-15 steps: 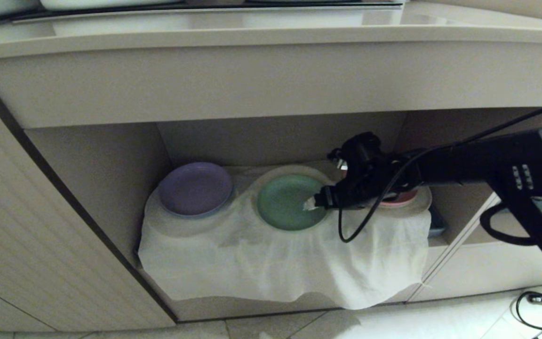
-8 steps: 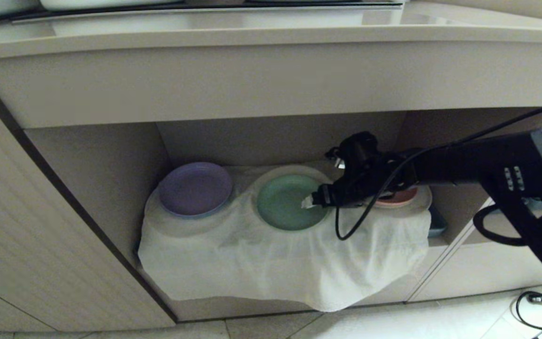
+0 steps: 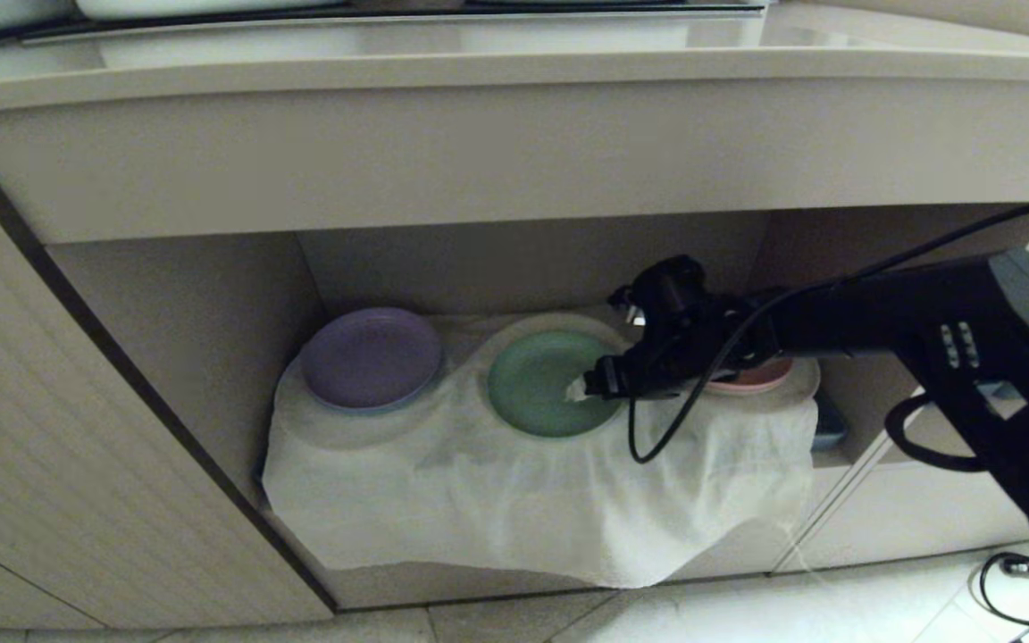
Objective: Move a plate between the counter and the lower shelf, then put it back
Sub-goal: Pick up the plate in the cupboard
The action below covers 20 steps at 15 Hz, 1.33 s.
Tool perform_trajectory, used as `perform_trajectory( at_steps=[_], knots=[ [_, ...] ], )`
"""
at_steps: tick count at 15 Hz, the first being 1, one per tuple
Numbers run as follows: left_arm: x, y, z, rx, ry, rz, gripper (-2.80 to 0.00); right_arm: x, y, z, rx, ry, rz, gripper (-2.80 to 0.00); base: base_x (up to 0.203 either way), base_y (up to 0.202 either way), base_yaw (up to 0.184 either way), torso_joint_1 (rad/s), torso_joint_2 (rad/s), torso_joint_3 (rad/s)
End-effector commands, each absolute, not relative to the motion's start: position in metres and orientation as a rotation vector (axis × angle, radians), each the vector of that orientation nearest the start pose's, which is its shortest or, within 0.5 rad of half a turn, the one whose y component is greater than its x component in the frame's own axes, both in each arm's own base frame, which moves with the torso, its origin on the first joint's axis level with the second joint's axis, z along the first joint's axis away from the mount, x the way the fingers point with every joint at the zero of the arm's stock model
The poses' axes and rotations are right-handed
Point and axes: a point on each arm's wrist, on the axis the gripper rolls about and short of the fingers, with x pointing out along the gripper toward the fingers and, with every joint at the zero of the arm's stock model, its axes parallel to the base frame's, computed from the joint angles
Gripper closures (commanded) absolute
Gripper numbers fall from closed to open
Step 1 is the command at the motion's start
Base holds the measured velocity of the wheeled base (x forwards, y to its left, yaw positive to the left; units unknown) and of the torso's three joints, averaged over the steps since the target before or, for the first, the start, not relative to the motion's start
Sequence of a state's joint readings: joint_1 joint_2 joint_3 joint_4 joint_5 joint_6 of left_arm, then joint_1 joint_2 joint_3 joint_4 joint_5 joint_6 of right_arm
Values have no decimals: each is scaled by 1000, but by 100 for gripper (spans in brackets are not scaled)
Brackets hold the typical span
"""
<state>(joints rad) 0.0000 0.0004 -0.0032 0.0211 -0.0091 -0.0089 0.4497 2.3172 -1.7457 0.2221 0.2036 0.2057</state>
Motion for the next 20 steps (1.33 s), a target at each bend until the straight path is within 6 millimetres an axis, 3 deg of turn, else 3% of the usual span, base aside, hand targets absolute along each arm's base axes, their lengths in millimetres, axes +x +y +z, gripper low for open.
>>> perform_trajectory(
  at_steps=[1,16,17,20],
  knots=[
    [-23,0,74,-9,18,-9,0,415,206,115,84,864,521,-280,0,0,0,0,0,0],
    [-23,0,74,-9,18,-9,0,417,205,110,60,862,479,-280,0,0,0,0,0,0],
    [-23,0,74,-9,18,-9,0,417,205,110,60,862,479,0,0,0,0,0,0,0],
    [-23,0,74,-9,18,-9,0,417,205,110,58,863,476,0,0,0,0,0,0,0]
  ],
)
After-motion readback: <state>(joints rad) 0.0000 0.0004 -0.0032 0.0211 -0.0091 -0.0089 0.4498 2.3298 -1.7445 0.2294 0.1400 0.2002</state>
